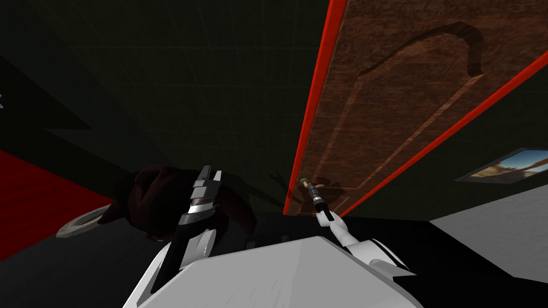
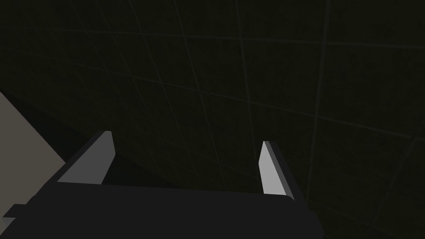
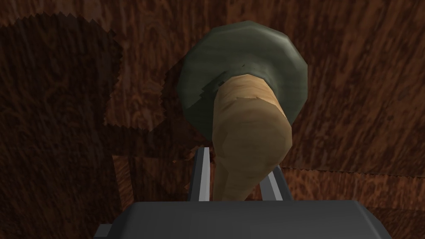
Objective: Pull the door open
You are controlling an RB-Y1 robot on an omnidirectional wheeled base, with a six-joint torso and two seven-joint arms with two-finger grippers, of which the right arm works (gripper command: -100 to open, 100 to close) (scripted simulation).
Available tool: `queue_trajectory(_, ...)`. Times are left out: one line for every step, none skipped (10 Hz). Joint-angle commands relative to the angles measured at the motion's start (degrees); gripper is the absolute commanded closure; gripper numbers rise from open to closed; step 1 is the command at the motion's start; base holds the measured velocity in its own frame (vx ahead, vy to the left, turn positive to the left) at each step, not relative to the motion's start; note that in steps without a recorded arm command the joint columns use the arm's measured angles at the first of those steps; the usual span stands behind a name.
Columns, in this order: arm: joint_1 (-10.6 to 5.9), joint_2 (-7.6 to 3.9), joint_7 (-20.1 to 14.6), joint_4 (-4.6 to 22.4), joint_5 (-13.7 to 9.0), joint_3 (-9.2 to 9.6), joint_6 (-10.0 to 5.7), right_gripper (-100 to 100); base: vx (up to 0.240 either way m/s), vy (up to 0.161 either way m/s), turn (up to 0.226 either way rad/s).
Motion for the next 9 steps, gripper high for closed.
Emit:
queue_trajectory(0.57, -0.47, -0.94, -0.26, 0.42, 0.95, -0.69, 100, -0.198, -0.056, 0.115)
queue_trajectory(0.89, -0.88, -1.57, -0.44, 0.67, 1.53, -1.12, 100, -0.214, -0.056, 0.105)
queue_trajectory(1.25, -1.33, -2.26, -0.63, 0.94, 2.16, -1.60, 100, -0.216, -0.069, 0.103)
queue_trajectory(1.61, -1.79, -2.97, -0.83, 1.21, 2.82, -2.09, 100, -0.198, -0.078, 0.114)
queue_trajectory(1.97, -2.24, -3.66, -1.03, 1.48, 3.45, -2.56, 100, -0.193, -0.058, 0.098)
queue_trajectory(2.30, -2.67, -4.31, -1.21, 1.73, 4.05, -3.01, 100, -0.190, -0.056, 0.087)
queue_trajectory(2.59, -3.04, -4.88, -1.37, 1.95, 4.57, -3.41, 100, -0.188, -0.078, 0.091)
queue_trajectory(2.82, -3.33, -5.34, -1.50, 2.13, 4.99, -3.72, 100, -0.170, -0.081, 0.076)
queue_trajectory(3.06, -3.64, -5.80, -1.63, 2.31, 5.42, -4.04, 100, -0.193, -0.065, 0.069)
